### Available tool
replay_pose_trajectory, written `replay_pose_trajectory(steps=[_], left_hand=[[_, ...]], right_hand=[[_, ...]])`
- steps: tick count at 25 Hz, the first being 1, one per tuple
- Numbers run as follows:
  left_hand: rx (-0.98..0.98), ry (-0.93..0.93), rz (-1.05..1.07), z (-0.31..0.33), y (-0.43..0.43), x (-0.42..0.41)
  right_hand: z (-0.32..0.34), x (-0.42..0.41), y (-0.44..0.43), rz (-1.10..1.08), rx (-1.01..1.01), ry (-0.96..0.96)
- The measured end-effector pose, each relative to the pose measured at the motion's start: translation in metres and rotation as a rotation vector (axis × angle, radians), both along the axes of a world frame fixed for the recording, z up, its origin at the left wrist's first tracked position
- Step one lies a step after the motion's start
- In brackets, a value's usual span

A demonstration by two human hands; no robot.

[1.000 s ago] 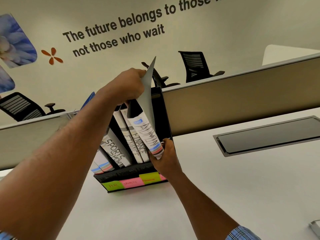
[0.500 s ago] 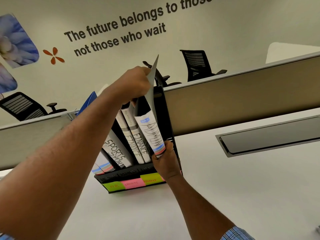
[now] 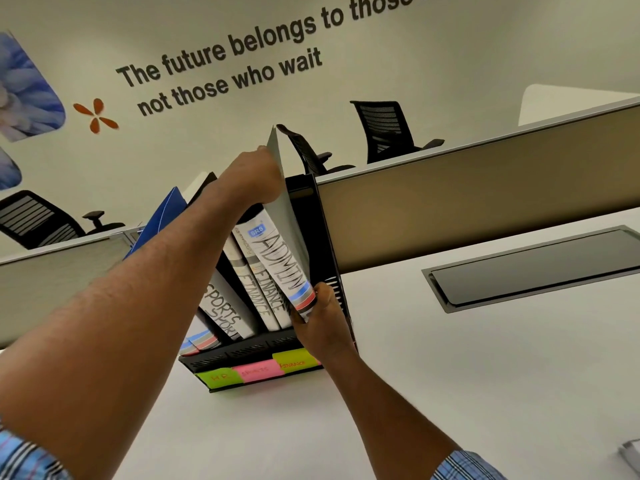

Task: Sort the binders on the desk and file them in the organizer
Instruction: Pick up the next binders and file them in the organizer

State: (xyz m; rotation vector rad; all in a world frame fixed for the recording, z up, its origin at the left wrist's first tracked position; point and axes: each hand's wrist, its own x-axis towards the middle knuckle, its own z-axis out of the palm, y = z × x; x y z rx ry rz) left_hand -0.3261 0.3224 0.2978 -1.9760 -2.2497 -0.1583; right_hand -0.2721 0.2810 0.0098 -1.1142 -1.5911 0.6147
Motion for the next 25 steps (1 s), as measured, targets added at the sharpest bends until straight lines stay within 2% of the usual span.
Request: replay_pose_trajectory(steps=[6,13,16,18,21,25], left_hand=[[-0.091,0.079,0.028,-0.005,0.009,0.009],[-0.101,0.071,0.021,-0.019,0.016,0.010],[-0.191,0.096,0.021,-0.044,0.018,0.013],[-0.241,0.051,0.066,-0.065,0.018,0.008],[-0.215,-0.067,0.129,-0.073,0.017,0.005],[-0.210,-0.106,0.138,-0.070,0.021,0.010]], right_hand=[[-0.003,0.008,0.000,-0.073,-0.078,-0.181],[-0.004,0.013,-0.003,-0.094,0.128,-0.260],[-0.005,0.017,-0.003,-0.098,0.140,-0.252],[-0.007,0.021,-0.003,-0.091,0.122,-0.303],[-0.006,0.021,-0.004,-0.110,0.154,-0.339],[-0.004,0.016,-0.006,-0.181,0.123,-0.357]])
